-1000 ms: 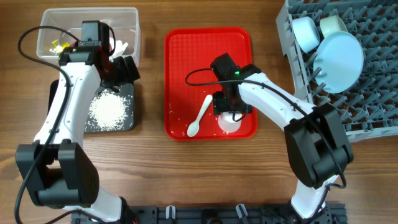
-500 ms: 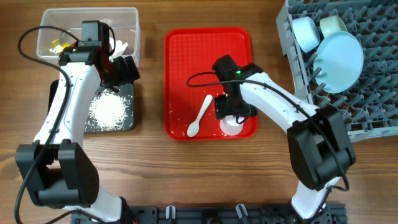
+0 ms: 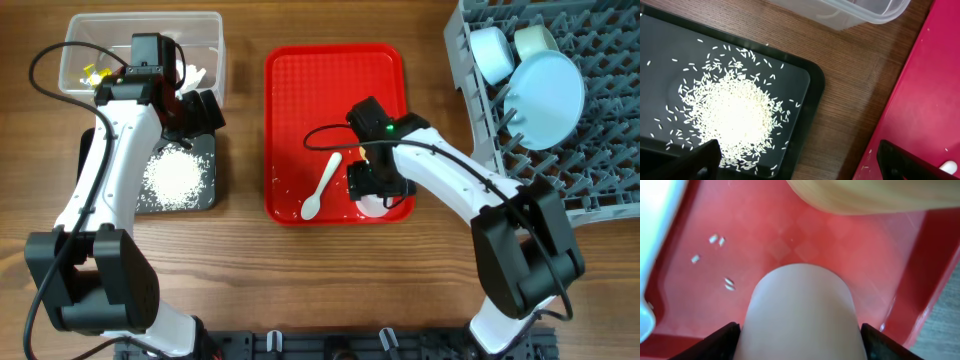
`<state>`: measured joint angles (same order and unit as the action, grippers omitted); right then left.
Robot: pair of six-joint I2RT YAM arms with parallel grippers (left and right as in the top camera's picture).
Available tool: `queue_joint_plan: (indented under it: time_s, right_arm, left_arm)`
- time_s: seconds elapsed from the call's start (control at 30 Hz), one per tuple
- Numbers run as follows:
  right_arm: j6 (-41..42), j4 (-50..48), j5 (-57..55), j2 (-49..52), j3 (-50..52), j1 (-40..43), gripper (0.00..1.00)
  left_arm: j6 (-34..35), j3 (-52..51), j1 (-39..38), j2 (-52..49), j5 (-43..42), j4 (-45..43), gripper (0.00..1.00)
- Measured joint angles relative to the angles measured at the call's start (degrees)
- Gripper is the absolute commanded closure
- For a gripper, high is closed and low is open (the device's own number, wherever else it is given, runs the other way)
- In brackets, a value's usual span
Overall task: Sort waste into correct bins and load items into the dishwasher rack
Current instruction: 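Carry the white cup to the rack and place it upside down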
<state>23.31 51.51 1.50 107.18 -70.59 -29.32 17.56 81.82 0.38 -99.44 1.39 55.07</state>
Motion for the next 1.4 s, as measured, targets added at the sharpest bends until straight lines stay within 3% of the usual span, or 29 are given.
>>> queue_joint_plan:
  time_s: [0.2, 0.4, 0.67, 0.9, 1.07, 1.4]
  right_arm:
    - [0.9, -1.9, 0.2, -0.6, 0.9, 0.0, 0.41]
    - [0.9, -0.8, 0.2, -0.6, 0.6, 0.0, 0.42]
    - [-2.0, 15.5, 0.6, -0.7, -9.4, 0.3, 0.41]
    - [-6.7, 21.9, 2.5, -3.4, -17.2, 2.8, 0.41]
    - [-10.3, 29.2, 3.2, -6.6, -21.0, 10.9, 0.41]
    - [-16.6, 33.6, 3.1, -15.5, -22.7, 38.4, 0.41]
  left_arm:
    - [0.0, 0.0, 0.0, 0.0, 0.0, 0.0, 0.0]
    - [0.0, 0.0, 0.0, 0.0, 0.0, 0.0, 0.0]
    - [0.0, 0.0, 0.0, 0.0, 0.0, 0.0, 0.0]
    - [0.0, 0.0, 0.0, 0.0, 0.0, 0.0, 0.0]
    - [0.0, 0.0, 0.0, 0.0, 0.0, 0.0, 0.0]
    - [0.0, 0.0, 0.0, 0.0, 0.0, 0.0, 0.0]
